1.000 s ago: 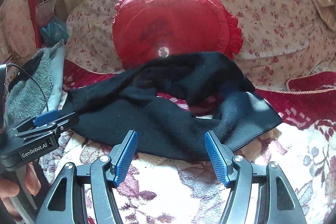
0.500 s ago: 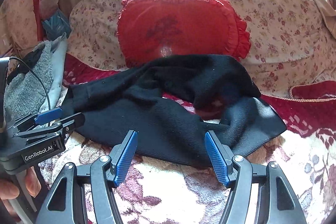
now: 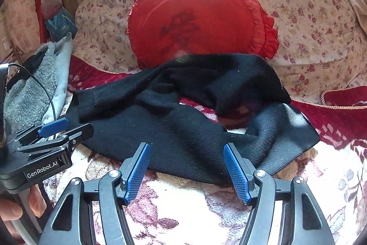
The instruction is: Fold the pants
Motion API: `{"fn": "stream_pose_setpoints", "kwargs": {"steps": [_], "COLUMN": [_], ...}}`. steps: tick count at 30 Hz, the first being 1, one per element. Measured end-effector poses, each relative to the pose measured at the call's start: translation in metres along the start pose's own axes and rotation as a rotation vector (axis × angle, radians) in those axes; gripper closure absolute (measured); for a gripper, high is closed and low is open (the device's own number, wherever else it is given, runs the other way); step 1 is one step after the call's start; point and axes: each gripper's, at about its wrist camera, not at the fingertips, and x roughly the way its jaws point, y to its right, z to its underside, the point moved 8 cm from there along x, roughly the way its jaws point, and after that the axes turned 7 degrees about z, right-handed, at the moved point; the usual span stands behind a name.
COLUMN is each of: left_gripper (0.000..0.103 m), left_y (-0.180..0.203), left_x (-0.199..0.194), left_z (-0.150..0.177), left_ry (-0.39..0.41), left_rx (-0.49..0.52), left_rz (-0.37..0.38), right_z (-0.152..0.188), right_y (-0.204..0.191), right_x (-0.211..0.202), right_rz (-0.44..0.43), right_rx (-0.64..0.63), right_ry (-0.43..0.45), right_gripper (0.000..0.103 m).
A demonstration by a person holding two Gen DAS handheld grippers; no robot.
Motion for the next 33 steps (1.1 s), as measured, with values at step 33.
{"fn": "stream_pose_setpoints", "kwargs": {"steps": [33], "left_gripper": [0.037], "left_y": [-0.085], "left_x": [0.002], "left_z": [0.005], "left_ry": [-0.012], "left_rx": [-0.085], "left_rz": [-0.107], "right_z": [-0.046], "right_y": [-0.109], "right_x": [0.075], "right_rz": [-0.359], "right_rx": [0.033], "right_ry": [-0.129], "right_gripper": [0.05]}}
